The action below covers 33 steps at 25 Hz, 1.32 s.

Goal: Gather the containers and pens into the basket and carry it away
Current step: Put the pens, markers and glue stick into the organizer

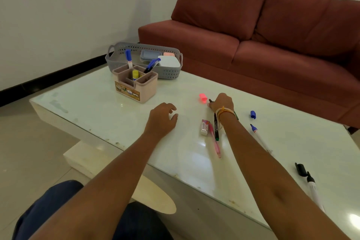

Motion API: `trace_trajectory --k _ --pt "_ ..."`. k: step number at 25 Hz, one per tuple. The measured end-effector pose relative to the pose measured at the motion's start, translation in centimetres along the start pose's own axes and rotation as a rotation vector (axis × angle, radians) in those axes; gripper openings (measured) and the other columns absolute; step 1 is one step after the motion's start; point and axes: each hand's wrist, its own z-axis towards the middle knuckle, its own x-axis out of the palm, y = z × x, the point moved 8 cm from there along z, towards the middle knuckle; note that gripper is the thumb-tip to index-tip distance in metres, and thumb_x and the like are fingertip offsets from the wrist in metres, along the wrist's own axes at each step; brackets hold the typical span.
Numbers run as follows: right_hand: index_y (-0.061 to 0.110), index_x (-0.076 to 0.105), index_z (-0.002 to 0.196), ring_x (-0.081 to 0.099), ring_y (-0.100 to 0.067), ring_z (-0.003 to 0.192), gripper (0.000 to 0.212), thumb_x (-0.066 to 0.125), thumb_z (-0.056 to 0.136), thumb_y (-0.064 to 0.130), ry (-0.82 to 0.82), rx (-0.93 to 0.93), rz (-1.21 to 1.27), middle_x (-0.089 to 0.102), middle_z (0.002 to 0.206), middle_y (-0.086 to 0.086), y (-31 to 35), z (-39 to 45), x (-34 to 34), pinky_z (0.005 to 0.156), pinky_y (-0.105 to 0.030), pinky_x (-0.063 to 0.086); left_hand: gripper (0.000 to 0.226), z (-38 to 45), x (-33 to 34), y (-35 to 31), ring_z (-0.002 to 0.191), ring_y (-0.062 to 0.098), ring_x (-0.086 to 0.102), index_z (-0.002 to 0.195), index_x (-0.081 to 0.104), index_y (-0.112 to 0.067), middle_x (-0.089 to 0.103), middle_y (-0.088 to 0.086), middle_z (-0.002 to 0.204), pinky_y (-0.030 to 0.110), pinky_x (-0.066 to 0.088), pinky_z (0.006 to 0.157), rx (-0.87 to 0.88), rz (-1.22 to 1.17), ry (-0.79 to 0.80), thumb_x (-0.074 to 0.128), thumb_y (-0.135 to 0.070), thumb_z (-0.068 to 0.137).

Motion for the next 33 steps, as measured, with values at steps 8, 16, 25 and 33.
trace_trajectory --k 8,16,25,33 --pt "-0.002 0.041 0.130 0.057 -0.035 0.116 0.047 0.054 0.092 0.022 0.149 0.101 0.276 0.057 0.128 -0.019 3.0 2.1 1.6 0.093 -0.037 0.047 0.022 0.7 -0.1 2.3 0.074 0.014 0.061 0.099 0.067 -0.009 0.069 0.005 0.080 0.022 0.047 0.072 -0.111 -0.139 -0.070 0.072 -0.021 0.081" --pt "0.005 0.054 0.115 0.059 -0.031 0.102 0.044 0.059 0.089 0.041 0.227 -0.192 0.242 0.060 0.108 -0.012 10.4 -3.7 5.1 0.079 -0.033 0.045 0.019 0.5 -2.7 4.6 0.086 0.016 0.067 0.105 0.068 -0.007 0.072 0.008 0.097 0.029 0.055 0.086 -0.363 -0.353 -0.211 0.058 -0.013 0.090" --pt "0.008 0.051 0.114 0.054 -0.018 0.081 0.031 0.054 0.093 0.032 0.326 -0.378 0.604 0.060 0.097 -0.004 17.6 -12.3 8.6 0.065 -0.024 0.040 0.028 -1.0 -4.0 9.1 0.110 0.029 0.063 0.116 0.066 -0.002 0.066 0.017 0.118 0.042 0.052 0.097 -0.746 -0.883 -0.256 0.061 -0.008 0.090" --pt "-0.001 0.058 0.123 0.048 -0.008 0.062 0.029 0.046 0.098 0.009 0.487 -0.383 0.778 0.054 0.080 -0.001 14.2 -11.3 7.6 0.056 -0.017 0.043 0.035 -0.7 -4.2 8.9 0.115 0.042 0.058 0.127 0.051 0.011 0.056 0.029 0.127 0.042 0.051 0.091 -0.727 -1.107 -0.333 0.051 -0.002 0.095"
